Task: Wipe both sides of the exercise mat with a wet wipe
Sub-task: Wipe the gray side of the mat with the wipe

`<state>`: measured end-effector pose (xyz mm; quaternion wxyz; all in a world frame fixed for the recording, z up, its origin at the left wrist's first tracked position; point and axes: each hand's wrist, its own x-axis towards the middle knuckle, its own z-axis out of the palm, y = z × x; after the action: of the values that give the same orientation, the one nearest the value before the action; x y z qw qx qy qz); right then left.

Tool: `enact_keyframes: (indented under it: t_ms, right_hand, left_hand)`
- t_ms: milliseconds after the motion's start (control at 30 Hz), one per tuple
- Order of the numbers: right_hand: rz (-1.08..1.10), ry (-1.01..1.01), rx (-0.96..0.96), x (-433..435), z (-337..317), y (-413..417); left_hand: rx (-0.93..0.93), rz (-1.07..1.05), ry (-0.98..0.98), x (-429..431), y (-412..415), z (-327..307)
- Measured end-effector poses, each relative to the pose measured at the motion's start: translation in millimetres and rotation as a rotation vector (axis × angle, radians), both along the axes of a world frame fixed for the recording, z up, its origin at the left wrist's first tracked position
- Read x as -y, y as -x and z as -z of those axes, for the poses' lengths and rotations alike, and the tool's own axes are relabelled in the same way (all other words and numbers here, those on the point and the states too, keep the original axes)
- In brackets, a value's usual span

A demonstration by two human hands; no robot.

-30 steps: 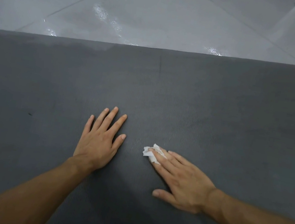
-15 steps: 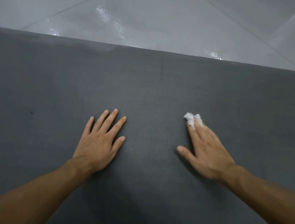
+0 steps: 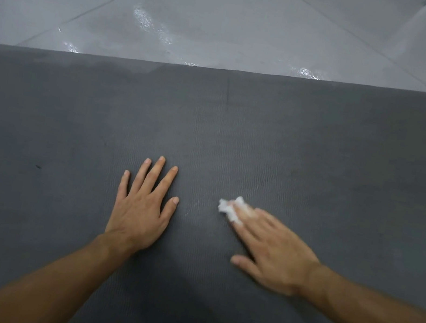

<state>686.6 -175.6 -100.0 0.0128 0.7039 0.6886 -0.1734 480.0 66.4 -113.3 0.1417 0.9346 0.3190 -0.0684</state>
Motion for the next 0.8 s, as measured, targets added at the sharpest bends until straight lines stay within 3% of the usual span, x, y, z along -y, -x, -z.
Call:
enact_keyframes:
  t_ms: [200, 333, 467, 633, 800]
  right_hand:
    - [0.455, -0.035, 0.100, -3, 3, -92]
    - [0.577, -0.008, 0.066, -1, 6, -113]
    - [0.479, -0.049, -0.012, -7, 3, -78]
    - [0.164, 0.003, -0.043, -6, -6, -9]
    - [-0.016, 0.063, -0.005, 6, -4, 29]
  left_hand:
    - [0.003, -0.004, 0.013, -1, 0, 0]
    - [0.001, -0.003, 0.011, 0, 1, -1]
    - [-0.002, 0.017, 0.012, 1, 2, -1]
    - [0.016, 0.025, 0.006, 2, 1, -1]
    - [0.000, 0.024, -0.010, 2, 0, -1]
